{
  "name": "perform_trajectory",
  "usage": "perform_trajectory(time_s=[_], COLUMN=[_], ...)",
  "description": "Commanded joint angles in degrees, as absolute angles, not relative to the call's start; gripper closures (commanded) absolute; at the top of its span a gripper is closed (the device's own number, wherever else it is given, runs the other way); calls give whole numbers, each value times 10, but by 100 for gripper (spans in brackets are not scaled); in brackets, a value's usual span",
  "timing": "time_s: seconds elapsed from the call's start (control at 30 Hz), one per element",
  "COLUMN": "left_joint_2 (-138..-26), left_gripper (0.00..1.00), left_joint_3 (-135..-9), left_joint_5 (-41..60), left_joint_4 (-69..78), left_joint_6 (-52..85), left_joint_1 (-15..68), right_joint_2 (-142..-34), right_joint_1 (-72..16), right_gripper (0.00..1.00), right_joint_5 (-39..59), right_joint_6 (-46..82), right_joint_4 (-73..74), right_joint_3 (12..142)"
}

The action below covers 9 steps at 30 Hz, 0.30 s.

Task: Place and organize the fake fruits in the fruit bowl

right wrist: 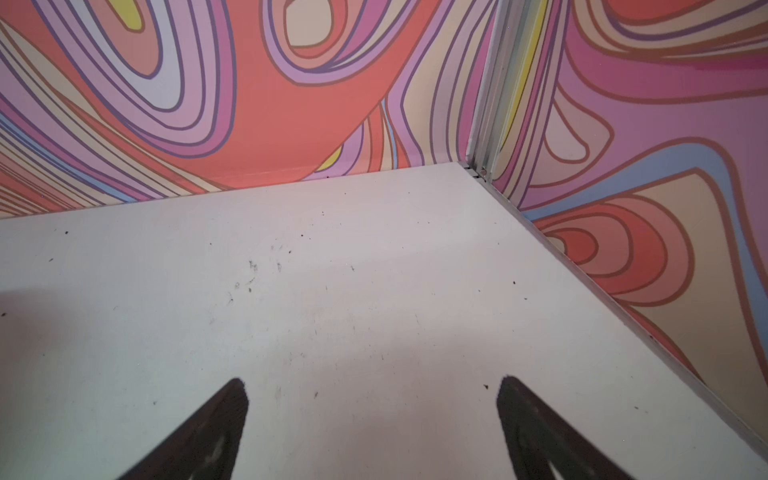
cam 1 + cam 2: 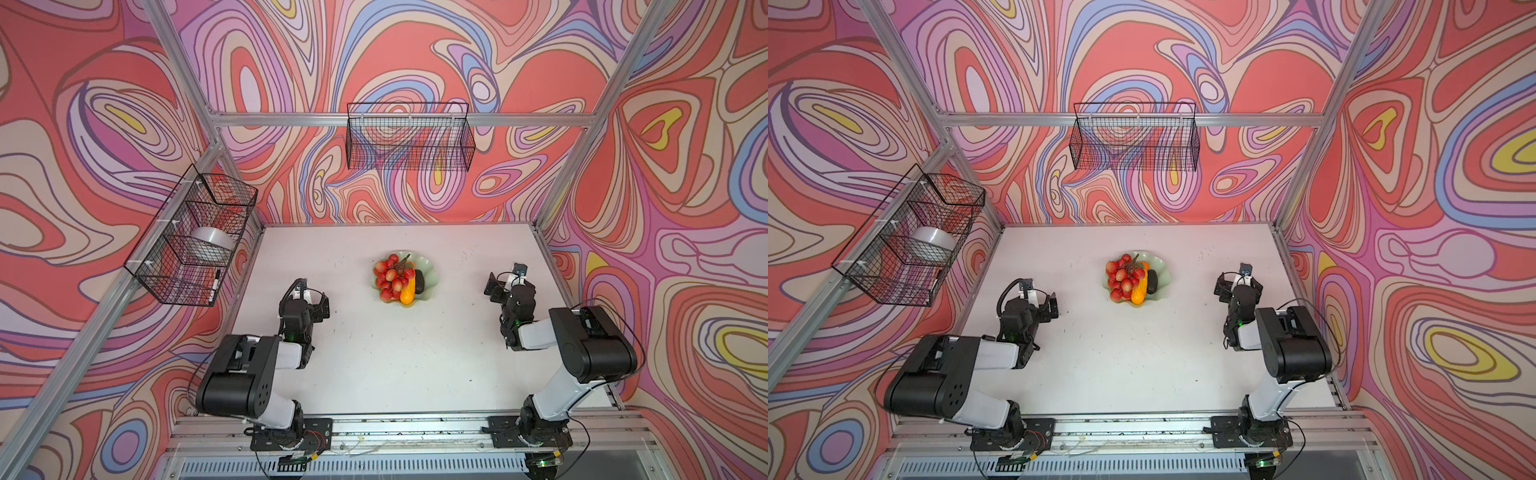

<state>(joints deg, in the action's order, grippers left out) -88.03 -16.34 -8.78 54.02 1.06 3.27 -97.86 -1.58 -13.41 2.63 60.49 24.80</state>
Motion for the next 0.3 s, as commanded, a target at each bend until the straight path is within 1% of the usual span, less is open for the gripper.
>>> perform_trajectory(time_s=[0.0,0.1,0.17,0.23,0.27], left_joint_2=[-859,-892,-873,-891,-884], left_gripper=[0,0,0,0,0], left_joint_3=[-182,-183,-201,-205,-207], left_joint_5=[-97,-127,-133,-147,-145], left_joint_4=[546,590,521,543,530], left_joint_6=[8,11,22,20,23], left_joint_1=[30,29,28,28,28], right_joint_2=[-980,-982,-982,-981,-980], right_joint_1=[-16,-16,-16,-16,-15], right_gripper=[2,2,2,2,2], right_joint_5=[-138,-135,-135,-121,-108], right_joint_6=[29,28,28,24,18], right_joint_4=[583,567,568,577,589], right_joint_3=[252,261,261,256,250])
